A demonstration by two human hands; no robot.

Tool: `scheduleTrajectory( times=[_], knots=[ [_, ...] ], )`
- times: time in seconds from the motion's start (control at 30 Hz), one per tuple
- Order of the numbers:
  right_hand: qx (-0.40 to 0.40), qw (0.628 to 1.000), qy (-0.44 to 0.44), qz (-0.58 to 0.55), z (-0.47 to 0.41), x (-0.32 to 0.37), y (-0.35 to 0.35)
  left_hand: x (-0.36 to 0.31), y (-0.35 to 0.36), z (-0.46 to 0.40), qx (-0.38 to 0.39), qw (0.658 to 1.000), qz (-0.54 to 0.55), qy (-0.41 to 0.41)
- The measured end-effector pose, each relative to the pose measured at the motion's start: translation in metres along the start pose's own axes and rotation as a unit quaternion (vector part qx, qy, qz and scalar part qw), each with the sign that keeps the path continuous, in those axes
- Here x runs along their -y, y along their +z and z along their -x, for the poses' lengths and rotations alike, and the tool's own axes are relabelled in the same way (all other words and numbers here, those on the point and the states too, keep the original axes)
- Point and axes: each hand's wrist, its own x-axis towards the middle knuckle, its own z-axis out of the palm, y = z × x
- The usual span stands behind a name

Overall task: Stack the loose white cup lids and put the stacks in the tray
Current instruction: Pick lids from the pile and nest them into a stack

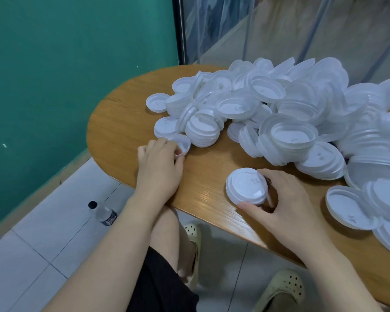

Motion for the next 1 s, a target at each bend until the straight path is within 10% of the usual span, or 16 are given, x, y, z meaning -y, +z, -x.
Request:
scheduleTrajectory(
  times=[0.13, 0.37, 0.67, 0.87, 1.0],
  knots=[
    [0.002, 0.999, 0.016, -0.031, 0.002, 0.001, 0.000, -0.016, -0.008, 0.016, -0.019, 0.983, 0.178, 0.033],
    [-0.001, 1.000, 0.024, -0.012, 0.004, 0.001, -0.001, -0.053, -0.002, 0.019, 0.087, 0.830, 0.544, -0.088],
    [-0.002, 1.000, 0.027, 0.002, 0.001, -0.001, 0.002, -0.062, 0.007, 0.014, 0.137, 0.715, 0.661, -0.181],
    [-0.007, 1.000, 0.016, -0.008, 0.001, -0.001, 0.002, -0.064, 0.016, 0.020, 0.144, 0.877, 0.455, -0.055],
    [-0.010, 0.999, 0.028, -0.024, 0.001, -0.003, 0.003, -0.064, 0.016, 0.018, 0.149, 0.907, 0.394, -0.020]
  ],
)
